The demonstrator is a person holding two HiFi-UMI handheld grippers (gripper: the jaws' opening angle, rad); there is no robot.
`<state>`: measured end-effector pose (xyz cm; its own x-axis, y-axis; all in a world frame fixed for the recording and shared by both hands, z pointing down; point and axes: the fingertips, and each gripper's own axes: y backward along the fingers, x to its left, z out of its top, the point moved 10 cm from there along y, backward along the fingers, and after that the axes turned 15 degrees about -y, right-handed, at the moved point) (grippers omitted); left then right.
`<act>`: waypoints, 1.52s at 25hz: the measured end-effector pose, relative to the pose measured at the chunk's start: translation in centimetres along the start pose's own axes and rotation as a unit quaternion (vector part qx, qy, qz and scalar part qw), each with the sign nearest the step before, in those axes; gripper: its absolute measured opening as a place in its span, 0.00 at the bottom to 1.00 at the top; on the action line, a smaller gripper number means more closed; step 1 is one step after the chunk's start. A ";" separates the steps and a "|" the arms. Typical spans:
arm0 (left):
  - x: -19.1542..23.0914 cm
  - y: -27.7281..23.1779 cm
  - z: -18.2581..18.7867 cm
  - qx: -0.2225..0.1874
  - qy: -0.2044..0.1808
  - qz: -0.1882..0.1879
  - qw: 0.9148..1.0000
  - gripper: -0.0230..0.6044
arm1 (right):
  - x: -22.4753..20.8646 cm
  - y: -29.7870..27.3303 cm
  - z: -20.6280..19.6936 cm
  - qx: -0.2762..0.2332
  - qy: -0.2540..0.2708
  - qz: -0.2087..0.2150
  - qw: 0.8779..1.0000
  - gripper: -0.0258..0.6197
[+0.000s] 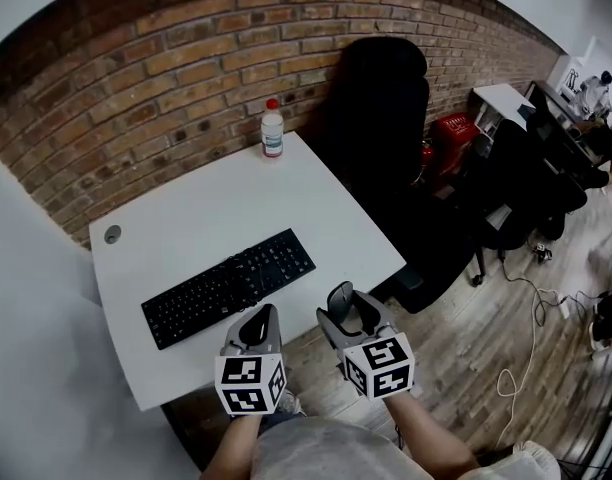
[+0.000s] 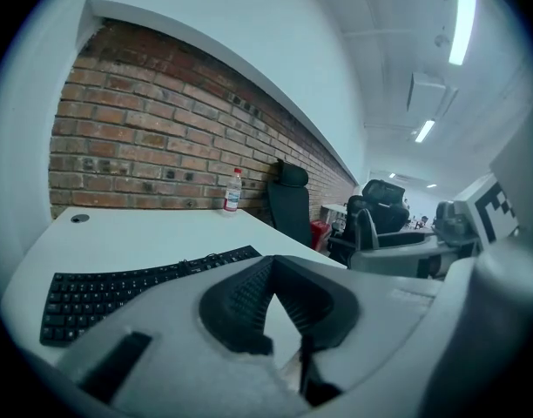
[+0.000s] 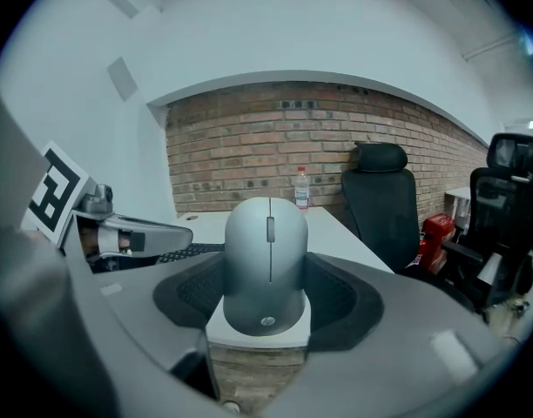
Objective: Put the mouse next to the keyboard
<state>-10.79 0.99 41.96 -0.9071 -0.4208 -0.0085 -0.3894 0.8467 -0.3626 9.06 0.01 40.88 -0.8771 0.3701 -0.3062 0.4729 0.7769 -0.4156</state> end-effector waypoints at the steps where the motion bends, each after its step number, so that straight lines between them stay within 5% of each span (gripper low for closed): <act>1: 0.4 -0.2 0.1 -0.001 -0.001 -0.003 1.000 0.03 | 0.2 -0.4 0.2 -0.001 0.001 -0.002 1.000 0.48; 17: 3.5 -3.1 -0.1 0.000 -0.014 -0.031 0.999 0.03 | -0.6 -4.1 0.7 0.002 -0.015 -0.043 0.999 0.48; 38: 6.4 -11.6 1.3 0.024 0.012 0.032 0.999 0.03 | -8.5 -13.5 3.8 0.079 -0.003 -0.032 0.996 0.48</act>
<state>-11.90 -11.94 44.93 -0.9335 -0.3585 -0.0106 -0.3237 0.8548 -0.4056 10.41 -15.54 45.88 -0.9054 0.3189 -0.2804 0.4242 0.7082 -0.5643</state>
